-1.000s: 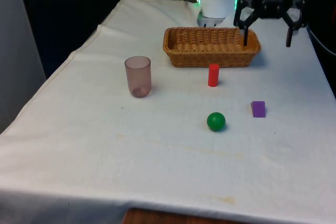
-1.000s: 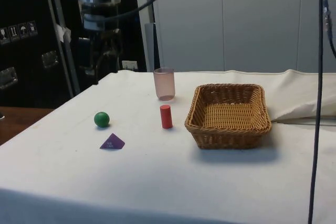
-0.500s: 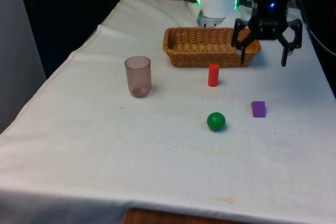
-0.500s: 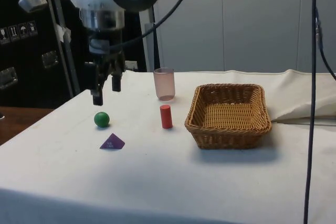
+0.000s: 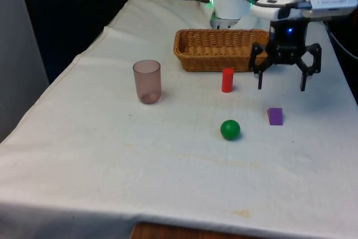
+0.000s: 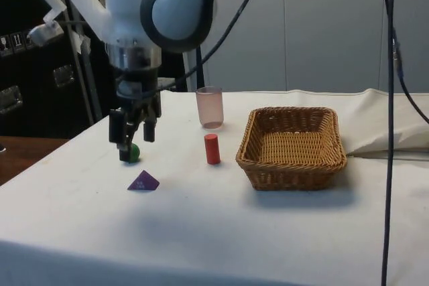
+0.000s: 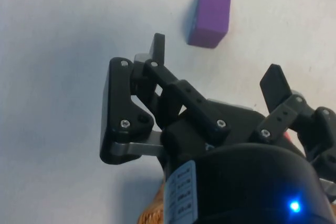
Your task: Pick up the triangular block and place it into the basket.
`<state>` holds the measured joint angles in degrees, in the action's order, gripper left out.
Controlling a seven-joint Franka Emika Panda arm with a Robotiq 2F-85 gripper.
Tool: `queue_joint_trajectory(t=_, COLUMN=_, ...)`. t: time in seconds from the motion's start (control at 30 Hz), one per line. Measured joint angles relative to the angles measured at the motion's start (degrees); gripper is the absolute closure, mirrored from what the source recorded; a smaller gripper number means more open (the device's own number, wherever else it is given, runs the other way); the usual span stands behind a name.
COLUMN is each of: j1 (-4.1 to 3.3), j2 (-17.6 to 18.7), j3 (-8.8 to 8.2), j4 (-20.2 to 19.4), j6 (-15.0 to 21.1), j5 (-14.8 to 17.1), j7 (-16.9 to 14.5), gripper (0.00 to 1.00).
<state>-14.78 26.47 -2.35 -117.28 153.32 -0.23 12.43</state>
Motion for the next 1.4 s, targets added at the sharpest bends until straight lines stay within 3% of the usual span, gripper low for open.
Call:
queue_joint_trajectory(t=0.4, j1=-0.06, j2=4.0, j3=0.11, j4=0.1, j6=5.3, j5=0.0, j7=0.1, gripper=0.00)
queue_joint_trajectory(t=0.7, j1=-0.06, j2=5.6, j3=0.11, j4=0.2, j6=6.6, j5=0.0, j7=0.0, gripper=0.01)
queue_joint_trajectory(t=0.83, j1=-0.06, j2=6.1, j3=0.11, j4=0.3, j6=7.0, j5=0.0, j7=-0.1, gripper=0.19)
queue_joint_trajectory(t=0.87, j1=-0.06, j2=6.2, j3=0.11, j4=0.3, j6=7.2, j5=0.0, j7=-0.1, gripper=0.19)
queue_joint_trajectory(t=1.13, j1=-0.06, j2=6.5, j3=0.06, j4=0.3, j6=7.6, j5=0.0, j7=-0.1, gripper=0.64)
queue_joint_trajectory(t=1.4, j1=-0.06, j2=6.5, j3=0.06, j4=0.3, j6=7.6, j5=0.0, j7=-0.1, gripper=0.67)
